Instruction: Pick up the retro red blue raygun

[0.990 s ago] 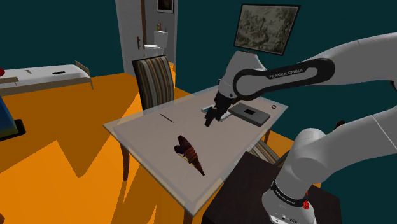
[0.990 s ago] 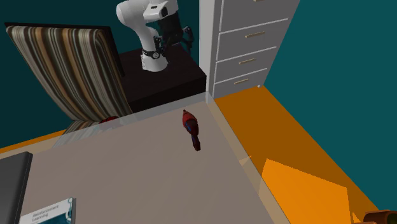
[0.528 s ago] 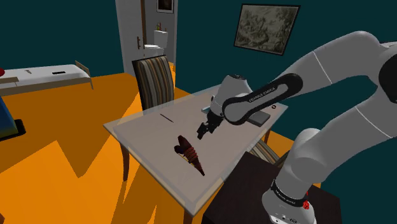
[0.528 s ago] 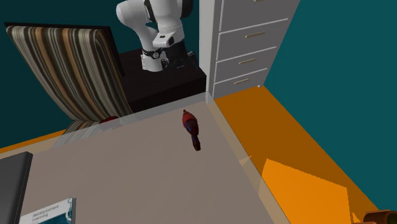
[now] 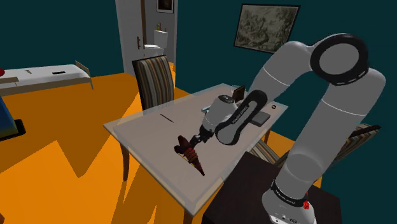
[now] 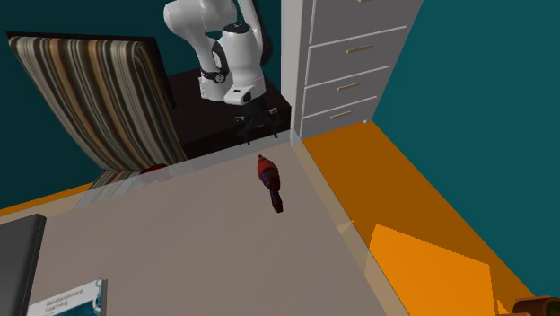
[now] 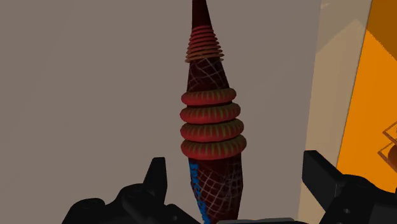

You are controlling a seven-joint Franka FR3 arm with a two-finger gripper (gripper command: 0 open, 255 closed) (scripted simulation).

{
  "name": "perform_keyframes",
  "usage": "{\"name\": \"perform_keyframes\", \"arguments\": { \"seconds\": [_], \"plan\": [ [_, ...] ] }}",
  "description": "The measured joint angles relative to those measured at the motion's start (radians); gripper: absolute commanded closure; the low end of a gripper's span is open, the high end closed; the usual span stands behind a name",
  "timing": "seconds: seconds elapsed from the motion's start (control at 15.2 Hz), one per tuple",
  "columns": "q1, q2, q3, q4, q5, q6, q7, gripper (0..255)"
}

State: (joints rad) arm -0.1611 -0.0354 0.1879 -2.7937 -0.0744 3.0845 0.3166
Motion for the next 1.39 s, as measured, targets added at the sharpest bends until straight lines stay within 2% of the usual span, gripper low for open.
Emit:
{"name": "perform_keyframes", "arguments": {
  "seconds": [0.07, 0.13, 0.2, 0.26, 0.33, 0.4, 0.53, 0.86, 0.92, 1.39],
  "plan": [
    [0.053, 0.056, -0.095, 0.021, -0.18, 0.044, 0.146, 0],
    [0.124, 0.114, -0.213, 0.057, -0.398, 0.079, 0.325, 0],
    [0.232, 0.172, -0.349, 0.094, -0.572, 0.115, 0.483, 0],
    [0.32, 0.224, -0.452, 0.119, -0.654, 0.153, 0.569, 0],
    [0.422, 0.286, -0.56, 0.145, -0.703, 0.198, 0.637, 0],
    [0.54, 0.339, -0.671, 0.151, -0.706, 0.246, 0.669, 0],
    [0.6, 0.397, -0.728, 0.159, -0.684, 0.297, 0.668, 0],
    [0.633, 0.512, -0.752, 0.19, -0.641, 0.383, 0.667, 0],
    [0.638, 0.522, -0.754, 0.191, -0.636, 0.391, 0.667, 255],
    [0.642, 0.531, -0.757, 0.192, -0.631, 0.4, 0.666, 255]
  ]
}}
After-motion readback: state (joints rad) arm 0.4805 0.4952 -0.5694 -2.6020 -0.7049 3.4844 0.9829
